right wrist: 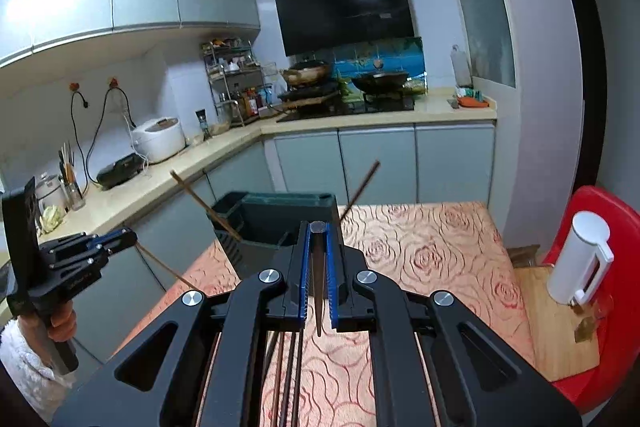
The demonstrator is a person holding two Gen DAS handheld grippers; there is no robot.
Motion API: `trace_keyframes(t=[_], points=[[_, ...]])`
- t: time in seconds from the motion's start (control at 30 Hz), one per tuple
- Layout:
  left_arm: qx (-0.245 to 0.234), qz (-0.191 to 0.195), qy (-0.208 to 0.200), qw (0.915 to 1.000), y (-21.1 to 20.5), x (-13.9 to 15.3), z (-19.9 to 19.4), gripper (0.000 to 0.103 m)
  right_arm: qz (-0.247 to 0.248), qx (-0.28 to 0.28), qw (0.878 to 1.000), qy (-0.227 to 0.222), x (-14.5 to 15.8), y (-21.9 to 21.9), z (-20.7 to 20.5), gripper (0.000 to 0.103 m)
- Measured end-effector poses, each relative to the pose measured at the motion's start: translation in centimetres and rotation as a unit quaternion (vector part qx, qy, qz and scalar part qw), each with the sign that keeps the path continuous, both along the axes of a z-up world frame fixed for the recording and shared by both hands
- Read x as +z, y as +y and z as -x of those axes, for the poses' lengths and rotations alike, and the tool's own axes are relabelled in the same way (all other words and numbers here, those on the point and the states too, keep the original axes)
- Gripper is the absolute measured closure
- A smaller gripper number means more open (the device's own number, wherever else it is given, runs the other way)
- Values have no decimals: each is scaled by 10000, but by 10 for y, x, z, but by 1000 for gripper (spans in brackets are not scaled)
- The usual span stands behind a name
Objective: Organize utensils
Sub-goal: 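Lift both held chopsticks and carry them over the black caddy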
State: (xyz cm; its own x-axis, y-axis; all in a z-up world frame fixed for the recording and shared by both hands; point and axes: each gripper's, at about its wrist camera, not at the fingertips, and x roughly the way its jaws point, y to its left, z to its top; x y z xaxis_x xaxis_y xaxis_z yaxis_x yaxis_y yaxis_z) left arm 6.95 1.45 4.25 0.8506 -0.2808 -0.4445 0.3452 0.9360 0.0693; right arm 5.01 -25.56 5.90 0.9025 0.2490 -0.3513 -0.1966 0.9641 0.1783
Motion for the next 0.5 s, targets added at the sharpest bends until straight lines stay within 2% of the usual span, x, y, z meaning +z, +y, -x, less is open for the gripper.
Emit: trace_keyframes(t=[0.5], points=[[-284, -36, -467, 9985, -48, 70, -27, 97, 107, 20, 9988, -472, 67, 4, -32, 95]])
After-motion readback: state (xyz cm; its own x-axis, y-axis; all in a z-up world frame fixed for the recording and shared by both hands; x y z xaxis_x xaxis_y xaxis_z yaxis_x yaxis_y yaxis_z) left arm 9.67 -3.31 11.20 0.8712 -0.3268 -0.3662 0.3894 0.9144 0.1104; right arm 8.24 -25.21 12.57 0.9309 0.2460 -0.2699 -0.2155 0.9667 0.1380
